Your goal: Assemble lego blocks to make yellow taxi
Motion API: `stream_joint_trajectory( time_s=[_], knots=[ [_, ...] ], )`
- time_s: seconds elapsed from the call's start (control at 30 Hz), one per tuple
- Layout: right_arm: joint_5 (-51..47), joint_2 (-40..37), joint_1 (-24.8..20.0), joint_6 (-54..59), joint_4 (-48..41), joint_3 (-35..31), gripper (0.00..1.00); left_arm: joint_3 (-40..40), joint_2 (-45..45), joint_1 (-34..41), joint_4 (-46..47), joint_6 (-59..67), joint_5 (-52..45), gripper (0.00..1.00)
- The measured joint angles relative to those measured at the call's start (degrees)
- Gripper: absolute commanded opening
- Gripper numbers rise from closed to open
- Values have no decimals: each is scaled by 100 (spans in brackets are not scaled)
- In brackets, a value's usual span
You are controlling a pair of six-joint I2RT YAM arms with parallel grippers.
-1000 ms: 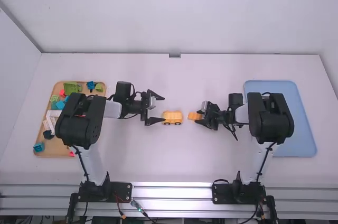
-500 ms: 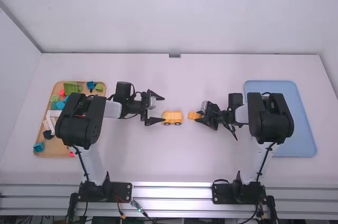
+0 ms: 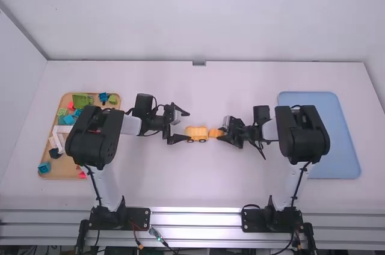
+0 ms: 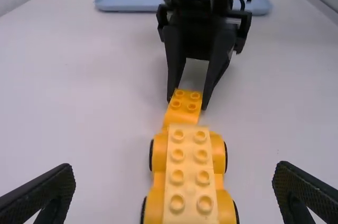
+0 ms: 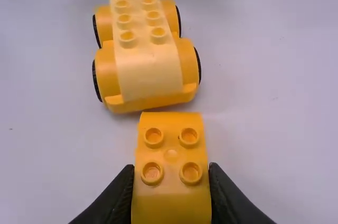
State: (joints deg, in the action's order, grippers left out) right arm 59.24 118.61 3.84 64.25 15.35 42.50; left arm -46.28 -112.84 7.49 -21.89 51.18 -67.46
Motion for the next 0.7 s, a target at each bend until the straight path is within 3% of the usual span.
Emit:
stream_joint_trajectory(
  time_s=[0.37, 0.5, 0.63, 0.7],
  knots=[
    [245, -2, -155, -153, -1279, 662, 8, 0, -590, 444, -380, -22, 551, 97],
    [262, -92, -20, 114, -1917, 866, 4, 0, -848, 501, -730, -42, 671, 82],
    [391, -262, 153, 420, -2181, 997, 3, 0, -984, 501, -754, -31, 710, 80],
    [496, -302, 243, 518, -2149, 1102, 3, 0, -984, 501, -754, -39, 715, 74]
  ],
)
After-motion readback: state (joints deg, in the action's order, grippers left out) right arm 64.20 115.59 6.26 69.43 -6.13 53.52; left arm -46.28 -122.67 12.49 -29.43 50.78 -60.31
